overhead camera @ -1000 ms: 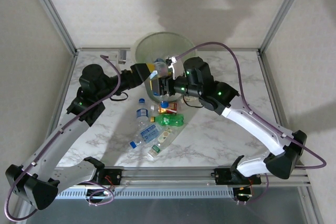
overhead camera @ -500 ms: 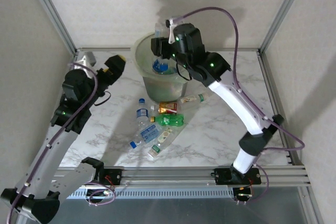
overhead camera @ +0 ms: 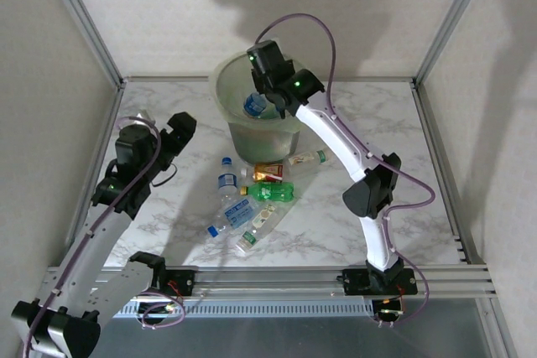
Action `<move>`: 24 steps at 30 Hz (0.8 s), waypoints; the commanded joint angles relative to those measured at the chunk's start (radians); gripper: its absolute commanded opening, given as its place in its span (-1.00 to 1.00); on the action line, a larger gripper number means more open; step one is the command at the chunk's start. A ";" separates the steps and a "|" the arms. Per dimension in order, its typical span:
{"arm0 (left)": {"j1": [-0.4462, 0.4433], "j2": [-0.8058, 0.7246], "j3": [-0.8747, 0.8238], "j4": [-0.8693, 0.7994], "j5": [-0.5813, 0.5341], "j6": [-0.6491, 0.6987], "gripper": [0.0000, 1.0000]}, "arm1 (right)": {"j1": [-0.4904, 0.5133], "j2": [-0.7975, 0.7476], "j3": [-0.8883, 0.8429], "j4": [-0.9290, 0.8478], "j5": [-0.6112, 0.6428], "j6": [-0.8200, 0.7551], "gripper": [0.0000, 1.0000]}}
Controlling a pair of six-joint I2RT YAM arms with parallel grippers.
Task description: Put the plastic bottles in the bin
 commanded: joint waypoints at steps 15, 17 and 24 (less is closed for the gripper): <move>0.009 -0.027 -0.189 0.039 0.059 -0.076 0.73 | -0.045 -0.059 0.028 0.022 0.004 0.027 0.70; 0.008 -0.028 -0.207 0.041 0.065 -0.083 0.70 | -0.045 -0.095 0.021 0.016 -0.020 0.055 0.69; -0.037 -0.014 -0.259 0.068 0.071 -0.103 0.64 | -0.035 -0.362 -0.224 0.086 -0.115 0.176 0.65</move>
